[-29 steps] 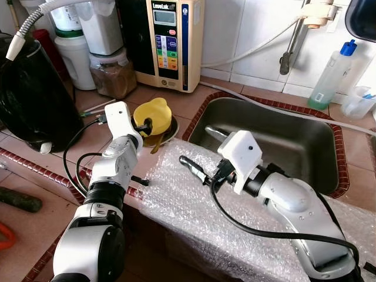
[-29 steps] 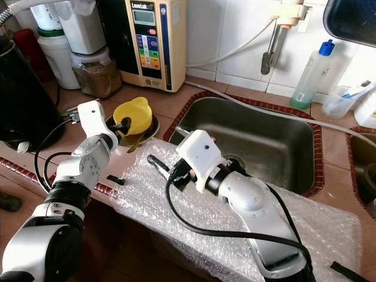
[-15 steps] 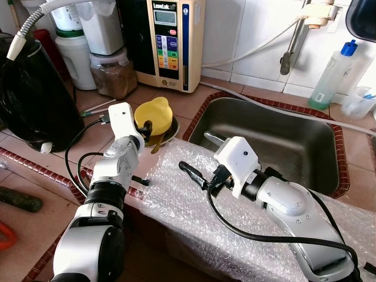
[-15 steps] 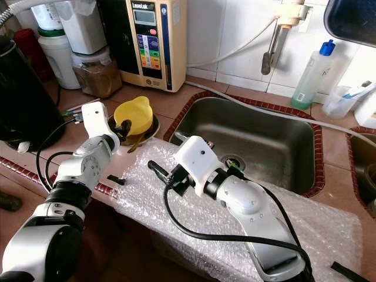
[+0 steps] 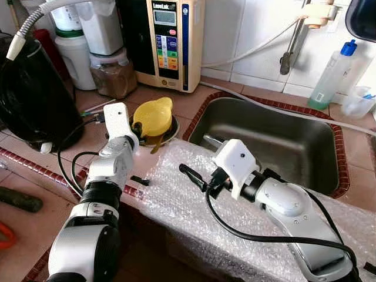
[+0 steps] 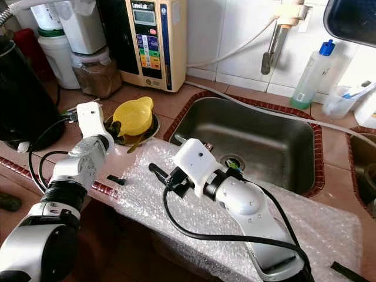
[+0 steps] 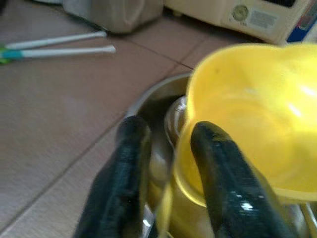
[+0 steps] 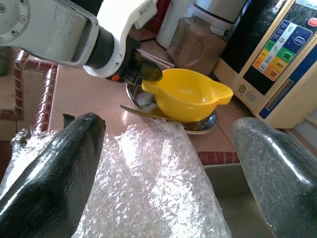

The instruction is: Kitchen organization

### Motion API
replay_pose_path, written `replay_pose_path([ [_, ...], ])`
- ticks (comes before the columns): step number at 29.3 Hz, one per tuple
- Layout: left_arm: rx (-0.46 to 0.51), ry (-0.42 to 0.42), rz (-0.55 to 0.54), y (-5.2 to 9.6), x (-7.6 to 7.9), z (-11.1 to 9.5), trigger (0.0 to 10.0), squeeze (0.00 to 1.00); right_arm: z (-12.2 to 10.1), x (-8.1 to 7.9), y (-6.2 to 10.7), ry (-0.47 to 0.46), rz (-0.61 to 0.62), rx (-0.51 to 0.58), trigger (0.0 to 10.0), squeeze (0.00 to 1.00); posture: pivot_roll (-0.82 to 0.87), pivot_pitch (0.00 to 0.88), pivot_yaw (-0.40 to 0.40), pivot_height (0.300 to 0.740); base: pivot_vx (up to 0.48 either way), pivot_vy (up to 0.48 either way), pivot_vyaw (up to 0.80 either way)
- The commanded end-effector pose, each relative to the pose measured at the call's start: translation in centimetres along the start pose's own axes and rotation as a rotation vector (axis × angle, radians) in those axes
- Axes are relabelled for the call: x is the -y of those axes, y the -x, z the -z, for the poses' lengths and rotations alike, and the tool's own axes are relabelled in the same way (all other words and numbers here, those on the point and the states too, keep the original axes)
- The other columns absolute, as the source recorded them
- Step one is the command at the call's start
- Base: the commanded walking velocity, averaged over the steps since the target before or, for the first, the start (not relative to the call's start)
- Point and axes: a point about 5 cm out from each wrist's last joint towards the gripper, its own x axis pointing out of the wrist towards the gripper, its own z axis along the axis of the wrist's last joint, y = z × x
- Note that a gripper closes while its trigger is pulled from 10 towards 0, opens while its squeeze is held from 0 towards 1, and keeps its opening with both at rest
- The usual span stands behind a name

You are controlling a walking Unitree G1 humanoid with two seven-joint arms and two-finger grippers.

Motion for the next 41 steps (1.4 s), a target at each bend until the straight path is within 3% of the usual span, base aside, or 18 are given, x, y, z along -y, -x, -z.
replay_pose_path([
  [1,0.015,-0.015,-0.015,0.1,-0.4,0.0,0.0,0.0,0.1,0.0,0.0,0.008,-0.007,-0.003,10.0,0.0,-0.03,0.0,0.06,0.74,0.0,0.0,0.0],
  [16,0.096,0.033,-0.006,0.3,-0.1,-0.6,0.0,0.0,0.5,0.4,-0.1,0.011,0.006,-0.016,10.0,0.0,-0.04,0.0,0.055,0.74,0.0,0.0,0.0],
  [20,0.2,0.134,0.003,0.5,0.2,-1.9,0.0,0.0,0.5,0.5,-0.1,0.017,0.009,-0.017,10.0,0.0,-0.04,0.0,0.055,0.74,0.0,0.0,0.0],
  [30,0.215,0.1,-0.016,0.5,-0.1,-2.2,0.0,0.0,0.6,0.7,-0.4,0.021,0.016,-0.016,10.0,0.0,-0.04,0.0,0.057,0.74,0.0,0.0,0.0],
  [31,0.222,0.102,-0.022,0.4,-0.1,-2.3,6.2,0.63,0.6,0.7,-0.4,0.021,0.017,-0.016,10.0,0.0,-0.04,0.0,0.057,0.74,0.0,0.0,0.0],
  [32,0.239,0.124,-0.009,0.5,-0.1,-2.6,10.0,1.0,0.6,0.7,-0.4,0.021,0.017,-0.016,10.0,0.0,-0.04,0.0,0.057,0.74,0.0,0.0,0.0],
  [35,0.27,0.138,0.016,0.5,0.1,-3.2,10.0,1.0,0.7,0.7,-0.4,0.022,0.016,-0.016,10.0,0.0,-0.04,0.0,0.056,0.74,0.0,0.0,0.0],
  [41,0.241,0.139,0.017,0.3,0.1,-3.2,10.0,1.0,0.9,0.5,-0.3,0.022,0.007,-0.018,10.0,0.0,-0.03,0.0,0.057,0.74,0.0,0.0,0.0],
])
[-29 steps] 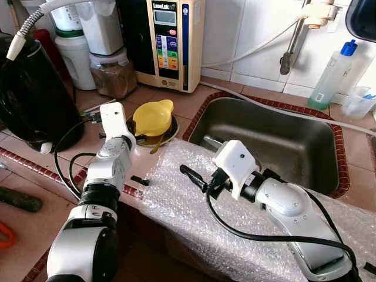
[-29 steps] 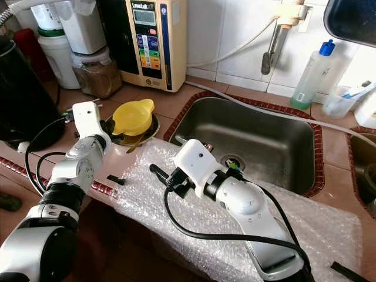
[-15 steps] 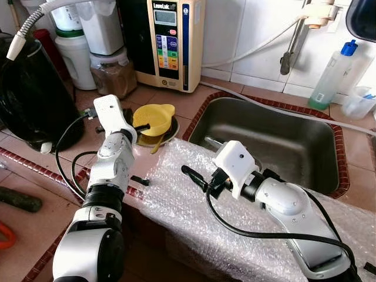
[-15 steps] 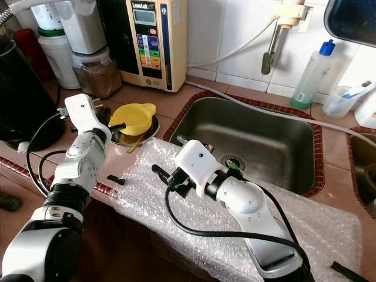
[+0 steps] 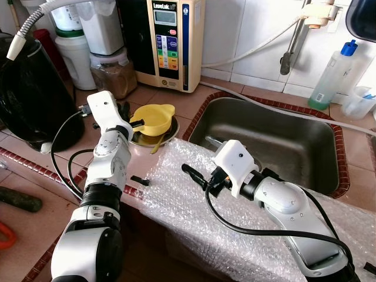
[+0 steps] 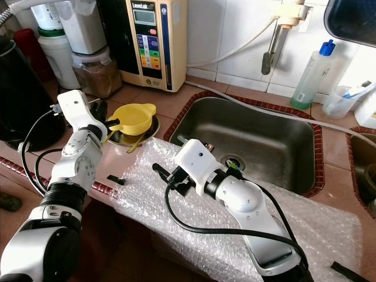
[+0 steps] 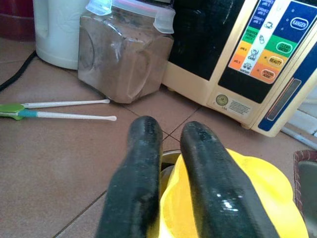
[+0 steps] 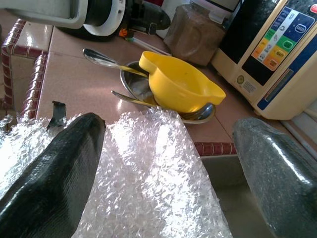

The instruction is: Kitchen organization

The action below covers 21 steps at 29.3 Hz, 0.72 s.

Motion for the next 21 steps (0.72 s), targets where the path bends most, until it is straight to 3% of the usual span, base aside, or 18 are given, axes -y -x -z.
replay_pose_path([
  [1,-0.048,-0.023,0.027,-0.3,0.1,0.0,10.0,1.0,-0.1,0.1,0.2,0.009,0.002,0.007,10.0,0.0,-0.03,0.0,0.061,0.74,0.0,0.0,0.0],
  [9,-0.12,-0.04,0.032,-0.3,0.1,1.1,10.0,1.0,0.0,-0.2,0.0,0.007,0.001,0.009,10.0,0.0,-0.03,0.0,0.059,0.74,0.0,0.0,0.0],
  [21,-0.153,-0.041,0.036,-0.2,0.1,1.6,10.0,1.0,0.0,0.0,-0.1,0.012,0.004,0.011,10.0,0.0,-0.03,0.0,0.058,0.74,0.0,0.0,0.0],
])
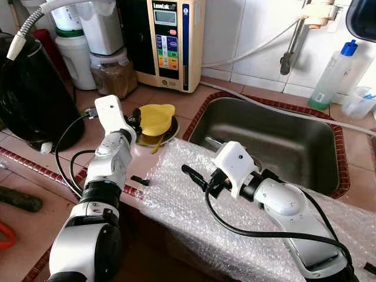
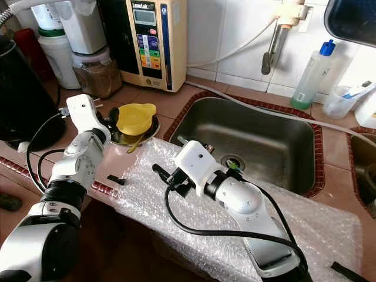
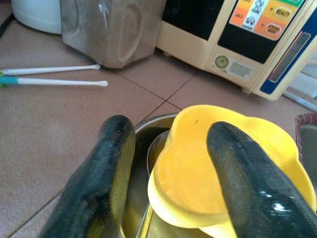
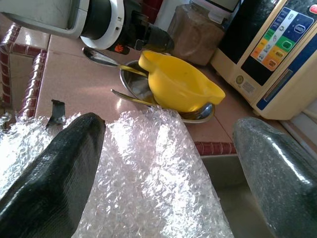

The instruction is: Kitchen organization

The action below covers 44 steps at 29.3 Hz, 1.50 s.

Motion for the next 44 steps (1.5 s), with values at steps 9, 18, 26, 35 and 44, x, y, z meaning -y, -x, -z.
replay_pose_path([
  [9,-0.123,-0.037,-0.002,-0.2,0.2,1.0,10.0,1.0,-0.1,0.0,0.0,0.006,-0.001,0.006,10.0,0.0,-0.03,0.0,0.059,0.74,0.0,0.0,0.0],
  [18,-0.164,-0.029,0.002,-0.2,0.3,1.7,10.0,0.0,0.0,0.0,0.0,0.011,-0.008,-0.001,10.0,0.0,-0.03,0.0,0.059,0.74,0.0,0.0,0.0],
  [26,-0.157,-0.054,0.006,-0.2,0.1,1.6,0.0,0.0,0.2,0.0,0.0,0.011,-0.003,-0.006,10.0,0.0,-0.03,0.0,0.06,0.74,0.0,0.0,0.0],
  [35,-0.153,-0.073,-0.025,-0.2,-0.3,1.7,0.0,0.0,0.3,0.5,0.0,0.028,0.004,-0.01,10.0,0.0,-0.04,0.0,0.058,0.74,0.0,0.0,0.0],
  [44,-0.143,-0.081,-0.04,-0.2,-0.6,1.7,0.0,0.0,0.5,0.4,0.2,0.031,0.011,-0.017,10.0,0.0,-0.05,0.0,0.064,0.74,0.0,0.0,0.0],
])
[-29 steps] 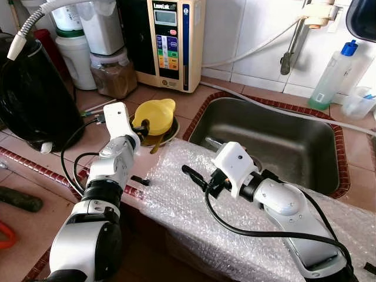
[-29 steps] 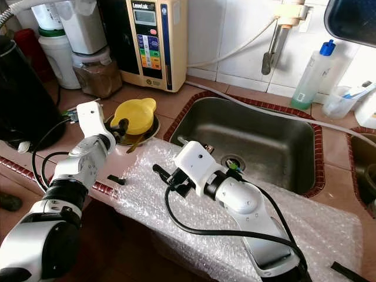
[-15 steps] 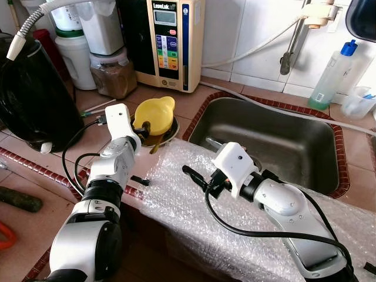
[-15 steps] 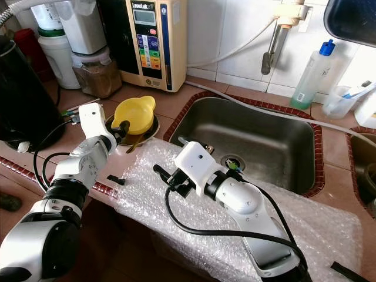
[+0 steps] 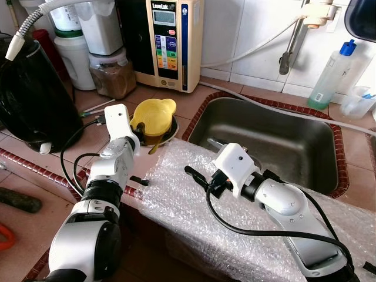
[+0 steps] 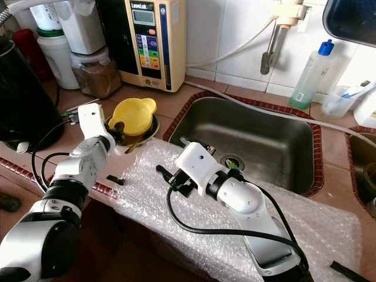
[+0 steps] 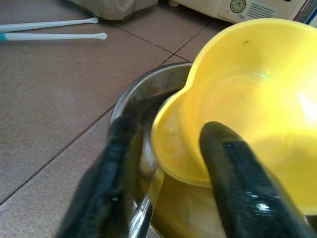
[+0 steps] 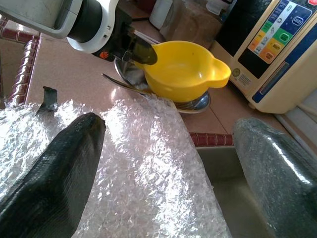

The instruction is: Kitchen organization

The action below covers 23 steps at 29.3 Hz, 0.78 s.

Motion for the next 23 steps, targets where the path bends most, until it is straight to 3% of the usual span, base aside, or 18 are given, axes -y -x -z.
replay_pose_path([
  [1,-0.001,-0.014,-0.009,-0.1,-0.2,-0.1,0.0,0.0,-0.1,0.2,0.1,0.007,0.005,0.006,10.0,0.0,-0.05,0.0,0.065,0.74,0.0,0.0,0.0],
  [16,0.049,0.016,-0.017,0.0,0.0,-0.5,0.0,0.0,0.2,0.3,0.4,0.012,0.011,-0.002,10.0,0.0,-0.05,0.0,0.058,0.74,0.0,0.0,0.0],
  [23,0.119,0.035,-0.018,0.1,0.1,-1.3,0.0,0.0,0.3,0.4,0.4,0.013,0.013,-0.003,10.0,0.0,-0.05,0.0,0.054,0.74,0.0,0.0,0.0],
])
